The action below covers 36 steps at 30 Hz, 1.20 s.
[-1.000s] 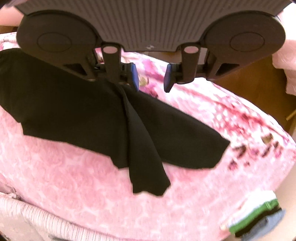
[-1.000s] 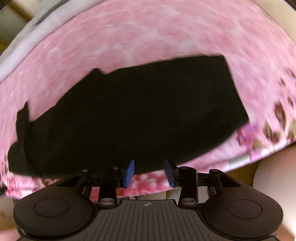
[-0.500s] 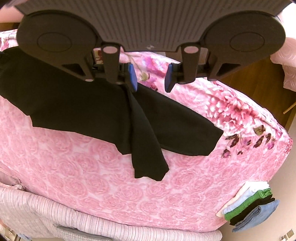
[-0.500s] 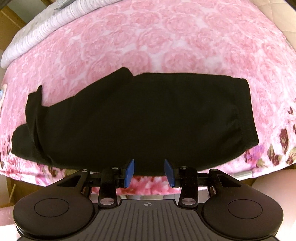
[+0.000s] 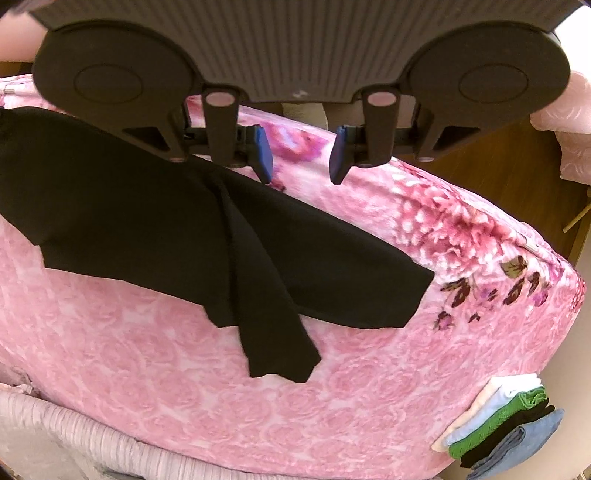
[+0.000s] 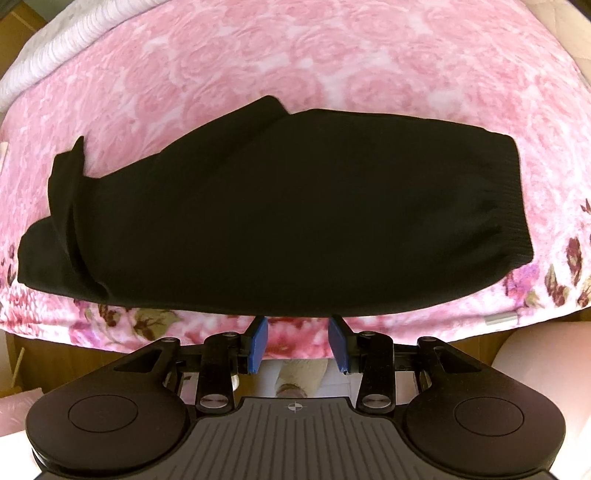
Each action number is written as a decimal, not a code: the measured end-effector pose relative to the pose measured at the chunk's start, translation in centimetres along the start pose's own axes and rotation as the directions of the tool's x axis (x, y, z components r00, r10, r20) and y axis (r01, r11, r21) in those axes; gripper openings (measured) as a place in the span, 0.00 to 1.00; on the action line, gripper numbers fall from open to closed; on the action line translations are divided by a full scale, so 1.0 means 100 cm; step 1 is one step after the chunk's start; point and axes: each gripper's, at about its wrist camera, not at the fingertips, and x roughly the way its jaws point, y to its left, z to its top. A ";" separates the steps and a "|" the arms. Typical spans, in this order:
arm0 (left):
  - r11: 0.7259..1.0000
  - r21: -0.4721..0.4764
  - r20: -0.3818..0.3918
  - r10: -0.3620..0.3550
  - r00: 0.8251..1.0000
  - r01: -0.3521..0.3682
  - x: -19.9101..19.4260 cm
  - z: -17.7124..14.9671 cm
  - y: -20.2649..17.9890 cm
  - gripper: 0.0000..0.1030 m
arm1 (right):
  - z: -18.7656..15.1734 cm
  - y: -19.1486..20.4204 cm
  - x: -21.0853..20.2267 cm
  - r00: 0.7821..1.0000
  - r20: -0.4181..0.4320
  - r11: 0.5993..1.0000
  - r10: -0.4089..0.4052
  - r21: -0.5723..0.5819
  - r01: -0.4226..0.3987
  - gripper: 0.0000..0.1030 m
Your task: Fold clothes
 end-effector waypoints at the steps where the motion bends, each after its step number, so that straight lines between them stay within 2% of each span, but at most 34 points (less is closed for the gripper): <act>1: 1.000 0.002 -0.003 -0.002 1.000 0.002 0.003 0.003 0.005 0.28 | 0.001 0.006 0.002 1.000 -0.001 1.000 -0.002 -0.002 0.002 0.39; 6: 0.999 0.008 -0.026 -0.032 0.999 0.032 0.023 0.026 0.040 0.28 | 0.009 0.039 0.011 1.000 -0.002 1.000 -0.020 0.010 0.020 0.39; 12: 0.997 -0.004 -0.048 -0.082 0.996 0.082 0.049 0.062 0.091 0.28 | 0.024 0.097 0.028 1.000 0.017 0.999 -0.025 0.044 0.024 0.39; 19: 0.996 -0.014 -0.088 -0.087 0.992 0.086 0.090 0.091 0.135 0.29 | 0.034 0.171 0.057 0.999 0.039 1.000 -0.012 0.025 0.011 0.39; 25: 0.994 -0.053 -0.128 -0.103 0.986 0.097 0.138 0.105 0.149 0.29 | 0.051 0.198 0.090 0.999 0.013 0.999 -0.030 0.039 0.030 0.39; 30: 0.990 -0.090 -0.133 -0.123 0.983 0.112 0.179 0.119 0.149 0.29 | 0.078 0.211 0.119 1.000 0.028 1.000 -0.012 0.017 0.012 0.39; 34: 0.984 -0.133 -0.124 -0.136 0.983 0.119 0.205 0.130 0.152 0.29 | 0.101 0.216 0.139 0.996 0.089 0.999 0.032 0.021 -0.034 0.39; 36: 0.982 -0.149 -0.134 -0.134 0.982 0.114 0.216 0.133 0.155 0.29 | 0.111 0.214 0.148 0.989 0.117 0.994 0.085 0.052 -0.092 0.39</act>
